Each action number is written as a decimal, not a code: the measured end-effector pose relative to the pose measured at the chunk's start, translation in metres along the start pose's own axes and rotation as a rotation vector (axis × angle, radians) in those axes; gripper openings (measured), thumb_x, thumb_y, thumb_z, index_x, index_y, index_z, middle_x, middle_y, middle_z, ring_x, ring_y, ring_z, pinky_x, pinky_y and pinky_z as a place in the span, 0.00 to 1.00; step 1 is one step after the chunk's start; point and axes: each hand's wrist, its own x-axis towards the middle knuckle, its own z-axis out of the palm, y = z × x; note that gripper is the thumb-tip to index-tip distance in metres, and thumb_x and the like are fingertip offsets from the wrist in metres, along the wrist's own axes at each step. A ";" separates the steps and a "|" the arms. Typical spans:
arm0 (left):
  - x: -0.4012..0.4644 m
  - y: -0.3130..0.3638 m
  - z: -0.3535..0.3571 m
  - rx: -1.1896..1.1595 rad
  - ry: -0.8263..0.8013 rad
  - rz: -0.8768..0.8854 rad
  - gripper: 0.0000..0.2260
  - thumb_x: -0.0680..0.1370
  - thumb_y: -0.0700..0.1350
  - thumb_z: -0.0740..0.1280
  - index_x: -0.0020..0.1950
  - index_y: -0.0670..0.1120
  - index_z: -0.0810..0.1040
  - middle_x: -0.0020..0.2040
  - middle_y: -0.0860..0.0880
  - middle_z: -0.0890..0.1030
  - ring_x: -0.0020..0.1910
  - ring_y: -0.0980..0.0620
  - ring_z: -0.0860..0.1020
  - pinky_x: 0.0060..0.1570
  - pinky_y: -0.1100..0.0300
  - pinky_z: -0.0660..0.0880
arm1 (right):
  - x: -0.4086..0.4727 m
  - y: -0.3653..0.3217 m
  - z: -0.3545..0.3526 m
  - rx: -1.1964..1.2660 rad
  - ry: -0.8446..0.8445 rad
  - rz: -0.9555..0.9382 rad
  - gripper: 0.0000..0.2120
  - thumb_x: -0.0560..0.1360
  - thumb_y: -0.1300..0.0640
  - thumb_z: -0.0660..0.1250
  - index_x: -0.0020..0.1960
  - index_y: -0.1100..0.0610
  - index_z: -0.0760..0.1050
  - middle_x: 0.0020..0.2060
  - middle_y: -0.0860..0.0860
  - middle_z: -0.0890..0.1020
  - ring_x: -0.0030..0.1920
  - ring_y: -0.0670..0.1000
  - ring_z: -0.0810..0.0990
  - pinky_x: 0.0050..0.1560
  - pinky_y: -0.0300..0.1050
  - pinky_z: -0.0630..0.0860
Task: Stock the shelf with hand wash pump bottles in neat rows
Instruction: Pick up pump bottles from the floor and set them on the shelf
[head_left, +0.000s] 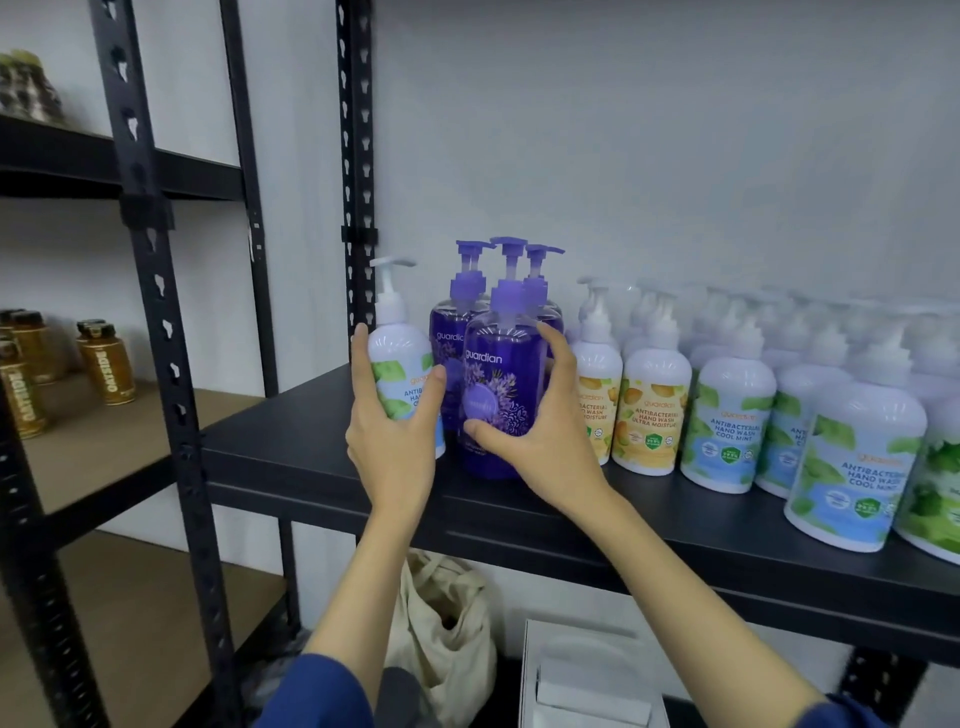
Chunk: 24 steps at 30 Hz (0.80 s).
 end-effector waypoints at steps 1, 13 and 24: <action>0.000 0.000 0.000 0.004 0.001 0.006 0.33 0.73 0.57 0.69 0.74 0.61 0.57 0.57 0.58 0.73 0.55 0.53 0.76 0.56 0.55 0.74 | 0.000 0.001 -0.002 0.043 -0.018 0.004 0.48 0.63 0.52 0.77 0.74 0.44 0.51 0.70 0.47 0.63 0.69 0.48 0.65 0.66 0.53 0.70; -0.001 -0.001 0.000 0.015 0.004 0.006 0.33 0.74 0.56 0.69 0.74 0.62 0.57 0.55 0.58 0.74 0.54 0.53 0.76 0.57 0.55 0.74 | -0.009 -0.004 0.002 -0.299 -0.042 -0.037 0.53 0.65 0.49 0.77 0.74 0.41 0.41 0.67 0.55 0.62 0.66 0.53 0.65 0.63 0.50 0.71; -0.003 -0.002 0.003 0.022 0.004 0.026 0.33 0.74 0.57 0.69 0.74 0.62 0.57 0.55 0.58 0.74 0.52 0.55 0.75 0.53 0.60 0.71 | -0.016 -0.008 -0.004 -0.312 -0.013 -0.020 0.54 0.66 0.49 0.76 0.75 0.41 0.38 0.69 0.51 0.61 0.65 0.48 0.64 0.54 0.42 0.71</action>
